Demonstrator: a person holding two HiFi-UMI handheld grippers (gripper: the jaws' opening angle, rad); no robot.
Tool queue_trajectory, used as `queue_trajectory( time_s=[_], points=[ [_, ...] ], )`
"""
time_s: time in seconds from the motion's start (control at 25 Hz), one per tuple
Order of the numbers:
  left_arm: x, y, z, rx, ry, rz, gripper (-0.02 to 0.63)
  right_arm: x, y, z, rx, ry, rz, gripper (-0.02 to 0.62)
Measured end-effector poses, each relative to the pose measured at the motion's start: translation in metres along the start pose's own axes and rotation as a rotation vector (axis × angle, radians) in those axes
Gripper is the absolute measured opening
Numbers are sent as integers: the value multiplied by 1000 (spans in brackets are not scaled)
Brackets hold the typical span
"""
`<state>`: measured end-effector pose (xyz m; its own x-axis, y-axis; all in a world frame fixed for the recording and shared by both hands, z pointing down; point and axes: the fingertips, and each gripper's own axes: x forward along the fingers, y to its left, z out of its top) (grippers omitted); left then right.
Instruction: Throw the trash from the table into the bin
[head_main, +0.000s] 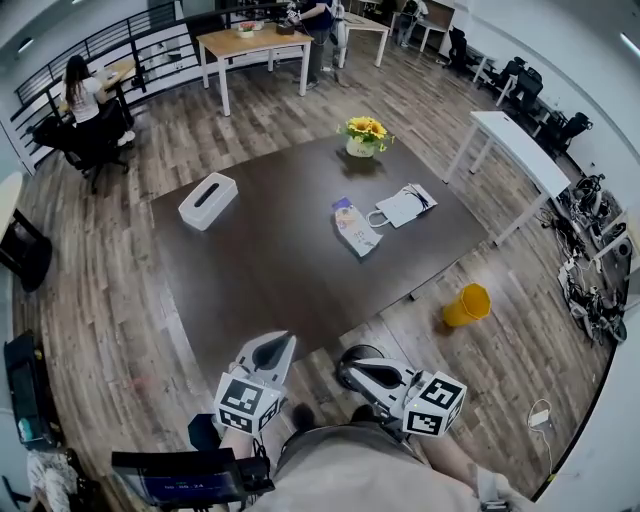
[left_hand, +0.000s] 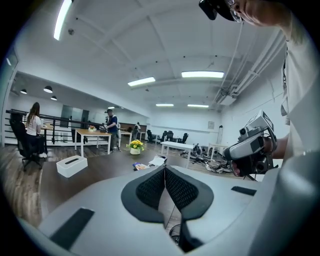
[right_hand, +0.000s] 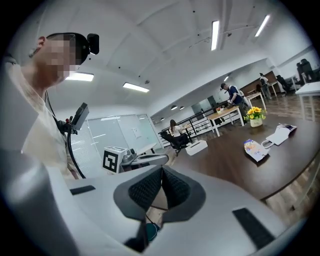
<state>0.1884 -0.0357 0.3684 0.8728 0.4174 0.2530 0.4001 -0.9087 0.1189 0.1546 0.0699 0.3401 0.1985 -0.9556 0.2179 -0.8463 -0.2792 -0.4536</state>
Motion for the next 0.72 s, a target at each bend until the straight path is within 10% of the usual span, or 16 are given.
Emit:
queue_trajectory(
  time_s=[0.72],
  points=[
    [131, -91, 41, 113, 66, 132, 14, -101, -111, 43, -9, -54, 208, 14]
  ],
)
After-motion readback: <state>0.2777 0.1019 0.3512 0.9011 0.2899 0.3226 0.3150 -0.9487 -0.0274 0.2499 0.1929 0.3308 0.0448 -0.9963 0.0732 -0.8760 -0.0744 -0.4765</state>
